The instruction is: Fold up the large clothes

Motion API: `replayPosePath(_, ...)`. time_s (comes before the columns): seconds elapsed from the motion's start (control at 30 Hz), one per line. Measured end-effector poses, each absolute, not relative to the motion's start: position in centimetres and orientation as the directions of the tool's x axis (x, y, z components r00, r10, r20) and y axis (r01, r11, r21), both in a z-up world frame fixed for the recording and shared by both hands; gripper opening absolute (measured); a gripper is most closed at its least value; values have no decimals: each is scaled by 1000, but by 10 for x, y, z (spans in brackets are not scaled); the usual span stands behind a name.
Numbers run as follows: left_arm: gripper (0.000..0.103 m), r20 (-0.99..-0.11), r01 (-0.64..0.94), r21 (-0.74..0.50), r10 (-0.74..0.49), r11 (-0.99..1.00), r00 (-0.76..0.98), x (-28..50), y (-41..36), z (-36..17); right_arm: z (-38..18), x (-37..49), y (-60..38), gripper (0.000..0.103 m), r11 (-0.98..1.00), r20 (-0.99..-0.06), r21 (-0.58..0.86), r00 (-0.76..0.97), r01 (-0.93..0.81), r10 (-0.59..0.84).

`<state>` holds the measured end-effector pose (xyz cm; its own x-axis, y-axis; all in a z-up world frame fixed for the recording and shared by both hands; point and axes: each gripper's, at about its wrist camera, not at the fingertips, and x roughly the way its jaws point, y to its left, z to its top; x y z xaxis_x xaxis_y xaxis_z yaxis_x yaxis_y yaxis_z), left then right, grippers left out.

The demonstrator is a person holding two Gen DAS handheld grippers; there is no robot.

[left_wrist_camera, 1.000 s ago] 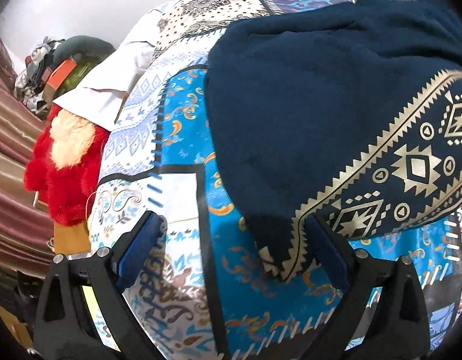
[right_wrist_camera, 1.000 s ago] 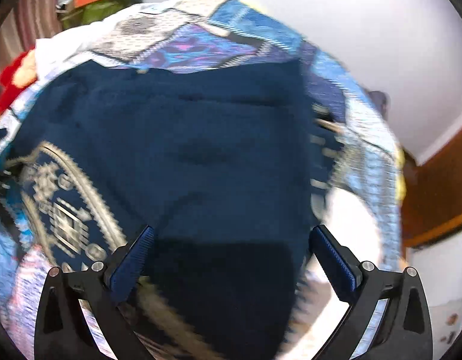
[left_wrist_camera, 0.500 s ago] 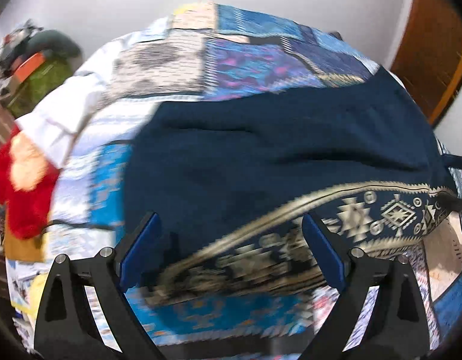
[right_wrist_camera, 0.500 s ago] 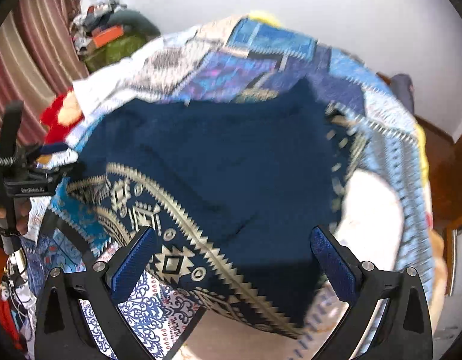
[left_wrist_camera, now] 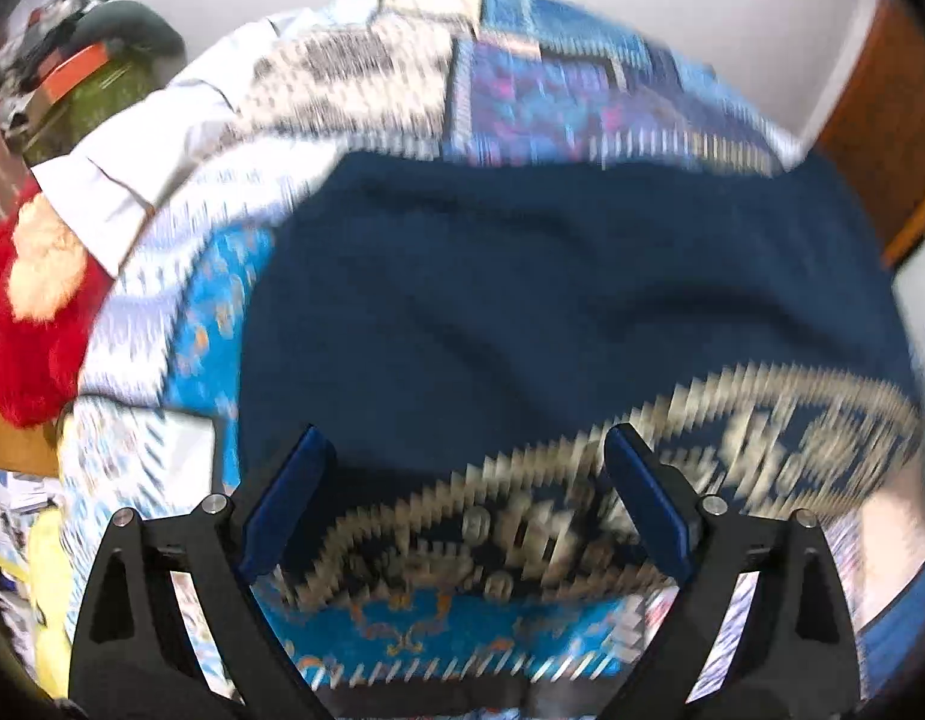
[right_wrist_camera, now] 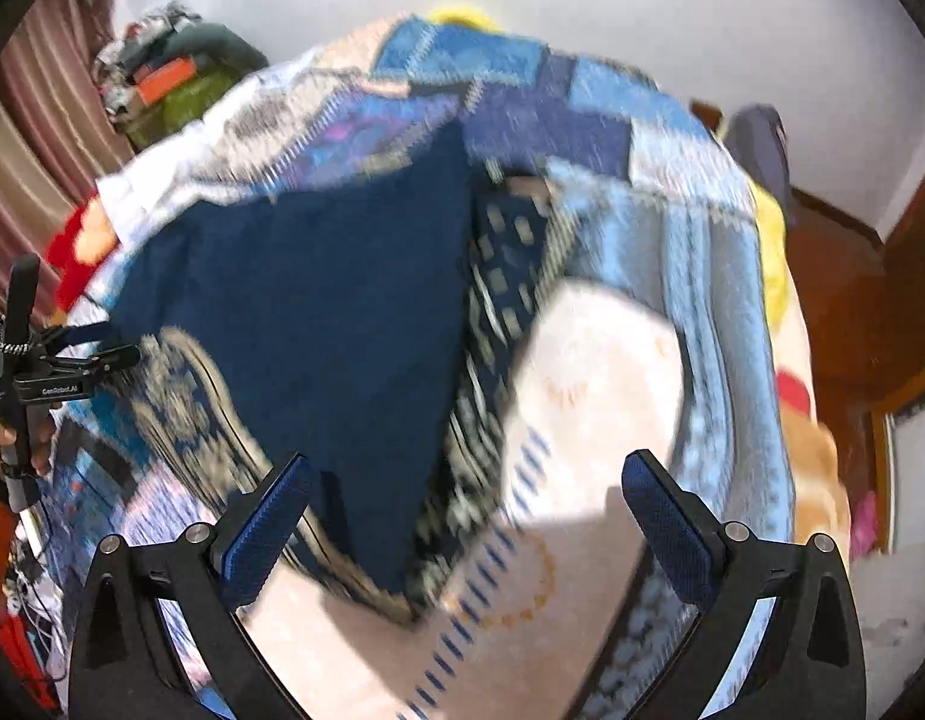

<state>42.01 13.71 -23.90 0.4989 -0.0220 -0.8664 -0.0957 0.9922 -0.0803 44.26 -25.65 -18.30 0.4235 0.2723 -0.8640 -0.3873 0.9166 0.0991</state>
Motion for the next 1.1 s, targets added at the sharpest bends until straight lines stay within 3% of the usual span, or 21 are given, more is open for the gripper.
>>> replayPosePath(0.1,95,-853,-89,-76,-18,993,522,448,131,-225,-186,468,-233,103,914,-855,116,429,-389,291)
replayPosePath(0.3,95,-882,40,-135,-138,990,450,516,88,-243,-215,519,-186,103,917,-882,97,394,-387,260)
replayPosePath(0.4,97,-902,44,-75,-87,996,422,540,65,-258,-227,542,-190,103,945,-884,11,438,-327,162)
replayPosePath(0.5,102,-894,58,-47,-67,997,443,553,59,-255,-235,560,-221,103,954,-891,107,400,-279,216)
replayPosePath(0.6,101,-857,-17,0,9,1000,516,548,74,-231,-225,558,-253,103,975,-879,97,443,-199,178)
replayPosePath(0.67,101,-838,-81,-33,17,996,545,537,96,-215,-216,552,-271,103,977,-876,124,443,-171,189)
replayPosePath(0.87,101,-800,-161,15,109,987,590,477,139,-182,-169,509,-274,103,971,-842,84,505,-225,190)
replayPosePath(0.97,102,-800,-184,-32,85,983,594,433,155,-178,-146,480,-252,103,958,-817,57,538,-282,207)
replayPosePath(1.1,102,-827,-249,-186,-14,951,563,376,174,-200,-139,445,-210,103,926,-801,-10,558,-376,218)
